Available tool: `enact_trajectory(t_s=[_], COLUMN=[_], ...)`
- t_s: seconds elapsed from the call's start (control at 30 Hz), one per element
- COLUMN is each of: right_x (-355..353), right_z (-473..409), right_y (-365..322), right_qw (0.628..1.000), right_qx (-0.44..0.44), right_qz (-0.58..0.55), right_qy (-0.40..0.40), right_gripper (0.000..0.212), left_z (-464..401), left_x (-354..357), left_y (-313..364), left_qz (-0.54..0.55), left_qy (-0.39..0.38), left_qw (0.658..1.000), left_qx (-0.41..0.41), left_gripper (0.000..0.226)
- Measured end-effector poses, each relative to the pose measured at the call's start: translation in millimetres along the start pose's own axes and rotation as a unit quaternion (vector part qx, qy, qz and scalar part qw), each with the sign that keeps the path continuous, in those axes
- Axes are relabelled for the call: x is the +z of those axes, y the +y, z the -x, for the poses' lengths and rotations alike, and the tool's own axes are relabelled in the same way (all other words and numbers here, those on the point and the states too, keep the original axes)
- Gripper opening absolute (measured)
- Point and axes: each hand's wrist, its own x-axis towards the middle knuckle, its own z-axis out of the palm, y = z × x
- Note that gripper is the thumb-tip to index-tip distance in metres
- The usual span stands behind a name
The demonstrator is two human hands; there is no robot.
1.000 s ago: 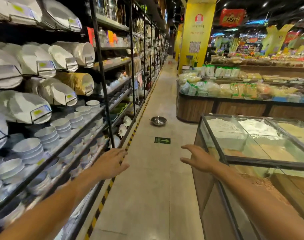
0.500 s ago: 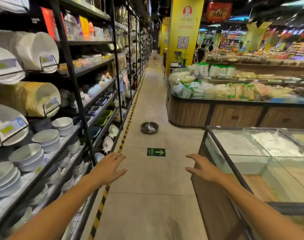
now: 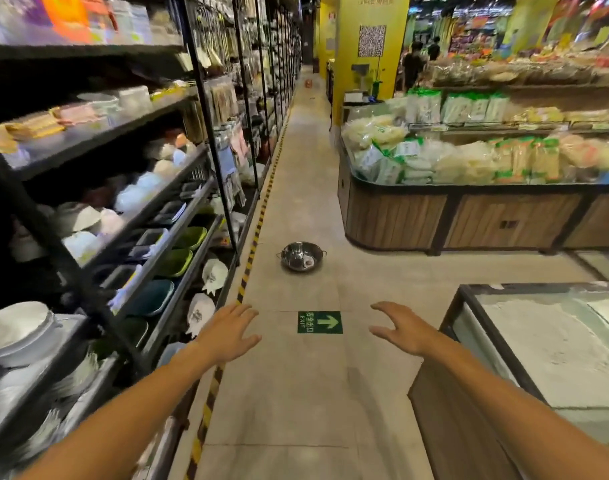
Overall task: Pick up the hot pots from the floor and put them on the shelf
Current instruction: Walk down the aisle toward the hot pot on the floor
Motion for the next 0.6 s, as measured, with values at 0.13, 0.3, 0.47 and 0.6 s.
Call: enact_trajectory(t_s=[0.13, 0.3, 0.47, 0.6], right_x=[-19, -19, -12, -18], right_z=[-120, -266, -413, -513], right_y=[17, 34, 49, 55], right_qw=[1.000, 0.999, 0.996, 0.992], right_qx=[0.016, 0.041, 0.071, 0.110], right_qz=[0.002, 0.007, 0.016, 0.002], right_qy=[-0.014, -0.033, -0.053, -0.068], right_gripper=[0.067, 0.074, 0.076, 0.076], left_z=[-101, -229, -364, -459], left_x=[-6, 2, 12, 11], left_y=[-33, -88, -160, -215], left_qz=[0.028, 0.036, 0.074, 0.112], left_qy=[0.013, -0.019, -0.039, -0.071], left_qw=[0.999, 0.998, 0.995, 0.989], left_qx=[-0.031, -0.039, -0.049, -0.065], left_gripper=[0.072, 0.077, 0.079, 0.081])
